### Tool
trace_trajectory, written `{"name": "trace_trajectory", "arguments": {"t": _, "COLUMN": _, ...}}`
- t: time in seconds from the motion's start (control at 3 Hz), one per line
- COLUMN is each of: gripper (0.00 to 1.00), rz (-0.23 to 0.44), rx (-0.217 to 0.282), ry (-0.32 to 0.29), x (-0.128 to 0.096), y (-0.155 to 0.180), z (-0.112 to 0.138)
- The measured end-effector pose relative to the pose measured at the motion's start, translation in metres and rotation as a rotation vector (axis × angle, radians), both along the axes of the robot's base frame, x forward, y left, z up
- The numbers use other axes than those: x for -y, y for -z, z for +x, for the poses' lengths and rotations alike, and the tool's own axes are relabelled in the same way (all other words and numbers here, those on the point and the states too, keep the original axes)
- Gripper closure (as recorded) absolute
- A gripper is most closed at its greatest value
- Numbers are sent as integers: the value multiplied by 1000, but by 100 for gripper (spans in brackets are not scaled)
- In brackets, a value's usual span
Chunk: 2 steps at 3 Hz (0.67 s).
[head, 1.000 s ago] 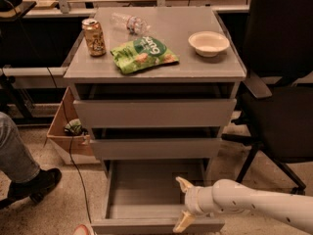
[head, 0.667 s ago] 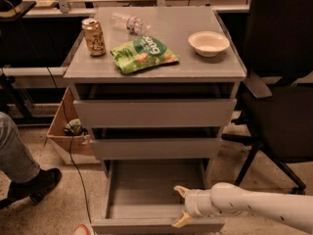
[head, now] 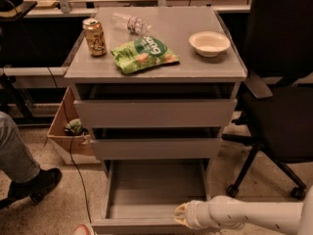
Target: Close bottom drawer
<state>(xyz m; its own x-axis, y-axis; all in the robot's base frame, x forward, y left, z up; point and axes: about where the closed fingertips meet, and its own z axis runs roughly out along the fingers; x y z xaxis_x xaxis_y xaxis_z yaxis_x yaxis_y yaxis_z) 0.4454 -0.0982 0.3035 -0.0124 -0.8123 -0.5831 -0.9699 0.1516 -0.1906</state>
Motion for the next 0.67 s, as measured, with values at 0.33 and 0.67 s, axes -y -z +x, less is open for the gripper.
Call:
{"name": "trace_trajectory", "arguments": {"t": 0.33, "gripper": 100, "rz": 23, "rx": 3, "ry": 18, "x": 5, "y": 24, "z": -15}}
{"name": "trace_trajectory", "arguments": {"t": 0.67, "gripper": 100, "rz": 12, "rx": 9, "ry": 13, "x": 1, "y": 37, "z": -15}}
